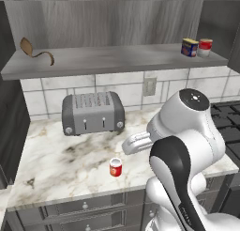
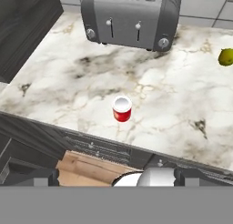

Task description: Pick the cans from the counter and place them in their designated side in the cabinet.

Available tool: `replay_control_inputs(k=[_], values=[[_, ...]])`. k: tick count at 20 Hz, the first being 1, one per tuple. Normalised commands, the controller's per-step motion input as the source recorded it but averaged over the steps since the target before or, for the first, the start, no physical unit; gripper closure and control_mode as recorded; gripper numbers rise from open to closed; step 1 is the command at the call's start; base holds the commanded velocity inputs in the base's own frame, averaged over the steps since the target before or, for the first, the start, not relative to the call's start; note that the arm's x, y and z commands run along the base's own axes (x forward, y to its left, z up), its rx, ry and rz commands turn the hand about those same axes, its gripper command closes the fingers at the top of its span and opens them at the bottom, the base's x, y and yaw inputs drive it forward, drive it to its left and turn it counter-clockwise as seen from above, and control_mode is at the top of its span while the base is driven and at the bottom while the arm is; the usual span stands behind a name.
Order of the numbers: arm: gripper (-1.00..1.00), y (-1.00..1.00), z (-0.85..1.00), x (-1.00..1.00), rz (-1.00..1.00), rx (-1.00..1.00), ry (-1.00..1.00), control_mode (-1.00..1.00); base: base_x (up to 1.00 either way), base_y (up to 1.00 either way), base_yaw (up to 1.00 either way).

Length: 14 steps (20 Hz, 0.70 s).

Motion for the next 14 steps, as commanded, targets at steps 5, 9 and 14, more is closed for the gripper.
replay_control_inputs(k=[5, 9, 14], values=[[-1.00, 0.00, -0.15, 0.05, 0.00, 0.00, 0.05, -1.00, 0.00, 0.00, 0.00], [-1.00, 0.00, -0.09, 0.11, 0.00, 0.00, 0.05, -1.00, 0.00, 0.00, 0.00], [-1.00, 0.00, -0.01, 0.15, 0.00, 0.00, 0.01, -1.00, 0.00, 0.00, 0.00]])
